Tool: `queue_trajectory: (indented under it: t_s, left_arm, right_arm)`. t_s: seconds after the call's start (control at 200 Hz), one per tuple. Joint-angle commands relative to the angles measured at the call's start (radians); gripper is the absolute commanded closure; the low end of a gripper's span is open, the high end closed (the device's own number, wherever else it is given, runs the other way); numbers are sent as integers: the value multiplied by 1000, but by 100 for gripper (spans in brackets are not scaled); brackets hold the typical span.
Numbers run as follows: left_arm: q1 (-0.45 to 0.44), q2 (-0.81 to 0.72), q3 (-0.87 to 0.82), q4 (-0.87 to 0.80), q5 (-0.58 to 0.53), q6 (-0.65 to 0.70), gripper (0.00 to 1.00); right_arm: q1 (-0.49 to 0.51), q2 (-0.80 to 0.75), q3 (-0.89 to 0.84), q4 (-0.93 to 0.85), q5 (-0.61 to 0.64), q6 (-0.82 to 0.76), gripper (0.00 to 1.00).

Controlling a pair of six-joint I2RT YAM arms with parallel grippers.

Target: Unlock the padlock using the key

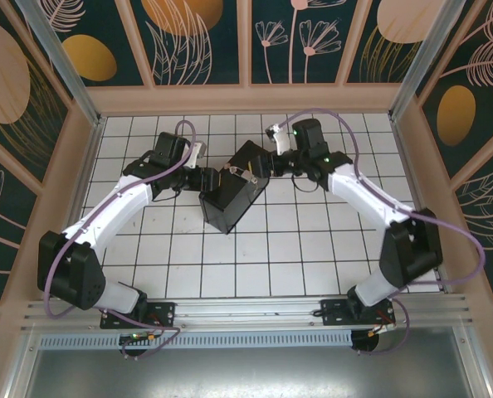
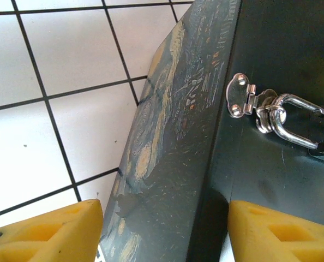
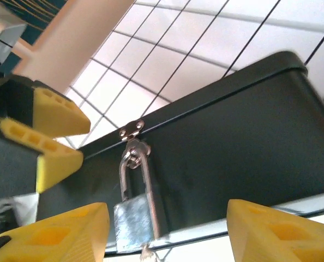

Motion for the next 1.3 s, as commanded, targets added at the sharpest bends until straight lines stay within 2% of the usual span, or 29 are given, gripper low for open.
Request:
queue_trajectory:
  t_s: [0.0, 0.1, 0.22, 0.405, 0.545, 0.666, 0.936, 1.296]
  left_arm:
    - [13, 12, 16, -39, -34, 20, 38]
    - [14, 18, 29, -44, -23, 22, 38]
    - [14, 31, 45, -55, -20, 26, 38]
    - [14, 25, 52, -54, -14, 21, 38]
    - [14, 20, 57, -63, -14, 21, 38]
    - [14, 21, 55, -62, -14, 25, 38]
    - [14, 23, 42, -54, -12, 29, 38]
    - [14, 23, 39, -54, -15, 34, 38]
  right_arm:
    - [69, -127, -102, 98, 230, -275, 41]
    - [96, -152, -134, 150, 209, -400, 42]
    - [216, -202, -246, 259, 314, -639, 41]
    - [230, -150, -288, 330, 398, -833, 48]
    - [243, -135, -343, 436, 487, -943, 48]
    - [259, -127, -367, 471, 501, -1019, 47]
    - [270, -79, -352, 509, 536, -1091, 46]
    - [268, -103, -326, 465, 520, -1045, 55]
